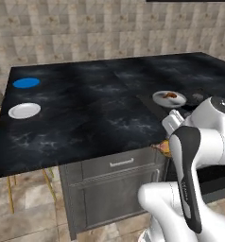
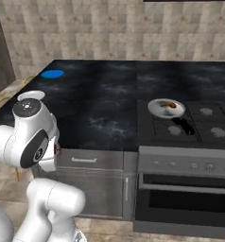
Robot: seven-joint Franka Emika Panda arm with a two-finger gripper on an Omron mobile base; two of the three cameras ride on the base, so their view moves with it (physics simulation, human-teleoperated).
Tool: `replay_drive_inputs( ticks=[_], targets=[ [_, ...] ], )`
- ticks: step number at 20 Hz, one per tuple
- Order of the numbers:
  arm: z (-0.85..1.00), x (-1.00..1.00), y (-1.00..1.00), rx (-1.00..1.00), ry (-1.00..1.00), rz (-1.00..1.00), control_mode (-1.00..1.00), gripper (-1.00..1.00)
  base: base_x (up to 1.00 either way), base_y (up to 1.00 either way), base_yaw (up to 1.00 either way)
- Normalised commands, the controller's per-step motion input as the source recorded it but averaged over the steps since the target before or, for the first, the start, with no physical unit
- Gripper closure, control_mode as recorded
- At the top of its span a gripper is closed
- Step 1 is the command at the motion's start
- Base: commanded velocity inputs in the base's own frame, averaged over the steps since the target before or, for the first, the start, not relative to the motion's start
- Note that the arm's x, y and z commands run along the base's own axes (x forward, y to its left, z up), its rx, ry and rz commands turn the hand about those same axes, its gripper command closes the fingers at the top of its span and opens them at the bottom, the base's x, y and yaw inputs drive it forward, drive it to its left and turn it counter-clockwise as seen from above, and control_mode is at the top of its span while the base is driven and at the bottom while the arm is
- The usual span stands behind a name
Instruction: Take the chicken drumsticks from the pan and place one on each plate on the dining counter.
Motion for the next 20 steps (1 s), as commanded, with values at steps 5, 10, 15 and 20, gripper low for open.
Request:
replay_drive_inputs(
  ticks=[5, 10, 15, 20],
  targets=[
    [0.0, 0.0, 0.0, 0.0, 0.0, 0.0, 1.0, 1.0, 0.12, 1.0, -0.2],
    [0.0, 0.0, 0.0, 0.0, 0.0, 0.0, 1.0, 1.0, 0.15, 1.0, -0.21],
    [0.0, 0.0, 0.0, 0.0, 0.0, 0.0, 1.0, 1.0, 0.18, 1.0, -0.32],
    [0.0, 0.0, 0.0, 0.0, 0.0, 0.0, 1.0, 1.0, 0.17, 1.0, -0.43]
  ],
)
